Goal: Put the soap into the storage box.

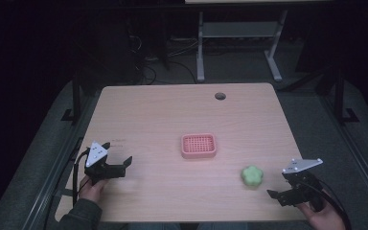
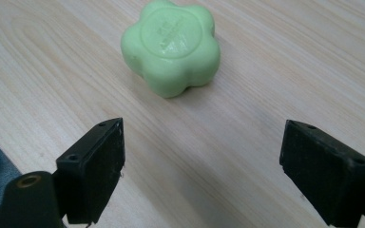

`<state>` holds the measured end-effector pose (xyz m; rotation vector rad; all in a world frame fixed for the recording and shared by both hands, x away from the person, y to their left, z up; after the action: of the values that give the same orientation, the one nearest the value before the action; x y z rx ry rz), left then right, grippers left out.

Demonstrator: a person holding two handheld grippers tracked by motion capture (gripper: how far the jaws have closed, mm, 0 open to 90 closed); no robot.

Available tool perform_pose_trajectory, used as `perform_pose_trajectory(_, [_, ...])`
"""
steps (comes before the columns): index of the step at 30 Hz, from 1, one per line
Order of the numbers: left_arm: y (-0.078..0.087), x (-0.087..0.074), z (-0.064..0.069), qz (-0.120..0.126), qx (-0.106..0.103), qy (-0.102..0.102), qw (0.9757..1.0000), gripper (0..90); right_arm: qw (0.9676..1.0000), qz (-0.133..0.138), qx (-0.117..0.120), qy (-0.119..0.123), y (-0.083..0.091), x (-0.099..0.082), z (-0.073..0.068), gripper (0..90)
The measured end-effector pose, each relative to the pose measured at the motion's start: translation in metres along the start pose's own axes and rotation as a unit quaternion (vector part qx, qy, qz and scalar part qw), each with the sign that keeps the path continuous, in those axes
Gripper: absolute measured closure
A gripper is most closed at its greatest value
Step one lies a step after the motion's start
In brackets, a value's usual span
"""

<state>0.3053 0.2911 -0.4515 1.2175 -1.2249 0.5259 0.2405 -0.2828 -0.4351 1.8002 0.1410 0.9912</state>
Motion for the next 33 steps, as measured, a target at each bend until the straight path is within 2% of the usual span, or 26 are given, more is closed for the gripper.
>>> perform_pose_trajectory(4, [0.0,0.0,0.0,-0.001,0.0,0.0,1.0,0.0,0.9999,-0.005,0.007,0.006,-0.001,0.005,-0.001,14.7])
perform_pose_trajectory(17, [0.0,0.0,0.0,0.002,-0.001,0.001,1.0,0.0,0.999,-0.033,0.007,0.028,-0.003,0.029,-0.004,14.7])
perform_pose_trajectory(28, [0.0,0.0,0.001,0.002,-0.004,0.0,1.0,0.0,0.9964,-0.062,0.013,0.057,-0.016,0.051,-0.009,14.7])
perform_pose_trajectory(33, [0.001,0.0,0.001,0.003,-0.004,-0.001,1.0,0.0,0.9952,-0.075,0.017,0.061,-0.02,0.056,-0.008,14.7])
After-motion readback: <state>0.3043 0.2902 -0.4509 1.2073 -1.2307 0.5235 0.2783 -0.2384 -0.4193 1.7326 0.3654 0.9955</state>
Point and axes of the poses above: each handheld gripper's, and its own axes: y roughly backward along the jaws, x roughly out of its top, z roughly to its right, the point moved 1 cm from there along -y, roughly forward along the jaws, and after that the axes turned 7 degrees about x, right-handed, at the moved point
